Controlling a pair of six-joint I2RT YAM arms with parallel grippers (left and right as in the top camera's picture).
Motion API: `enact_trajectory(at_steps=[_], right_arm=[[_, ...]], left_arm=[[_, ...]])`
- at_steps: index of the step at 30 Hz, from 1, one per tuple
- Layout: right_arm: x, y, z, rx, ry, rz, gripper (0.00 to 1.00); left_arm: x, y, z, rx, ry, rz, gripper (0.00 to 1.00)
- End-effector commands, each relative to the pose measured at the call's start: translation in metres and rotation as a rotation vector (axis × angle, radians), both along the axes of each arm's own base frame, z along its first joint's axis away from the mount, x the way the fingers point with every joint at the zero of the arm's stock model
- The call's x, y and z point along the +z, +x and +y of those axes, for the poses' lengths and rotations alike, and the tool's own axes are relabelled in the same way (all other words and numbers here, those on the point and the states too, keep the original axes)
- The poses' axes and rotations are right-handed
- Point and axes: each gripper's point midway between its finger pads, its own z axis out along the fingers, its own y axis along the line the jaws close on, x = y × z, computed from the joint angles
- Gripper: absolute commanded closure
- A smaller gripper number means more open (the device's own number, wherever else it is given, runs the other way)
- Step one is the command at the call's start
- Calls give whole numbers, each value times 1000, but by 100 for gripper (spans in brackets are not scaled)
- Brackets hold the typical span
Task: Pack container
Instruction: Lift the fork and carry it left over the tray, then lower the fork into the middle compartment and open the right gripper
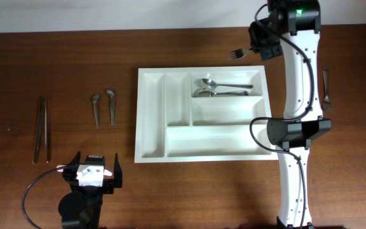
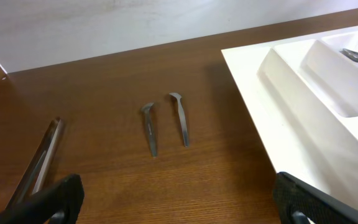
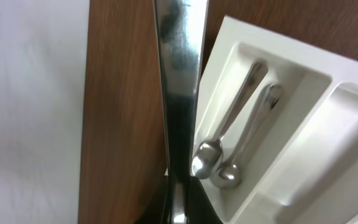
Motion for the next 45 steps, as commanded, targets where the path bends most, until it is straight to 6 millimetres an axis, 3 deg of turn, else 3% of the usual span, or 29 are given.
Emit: enact_trajectory(at_steps=[1, 16, 24, 33, 40, 45], right_arm=[[1, -2, 5, 0, -25, 0, 96], [3, -4, 11, 9, -68, -10, 96], [37, -9, -2, -34, -207, -93, 96], [50, -12, -6, -50, -264, -124, 96], [61, -16, 7, -66, -295, -156, 96], [54, -19, 13, -72, -291, -128, 96]], left_arm=[[-1, 0, -1, -4, -11, -3, 1], [-1, 0, -1, -4, -11, -3, 1], [-1, 0, -1, -4, -11, -3, 1], [-1, 0, -1, -4, -11, -3, 1], [-1, 0, -1, -4, -11, -3, 1], [-1, 0, -1, -4, -11, -3, 1]])
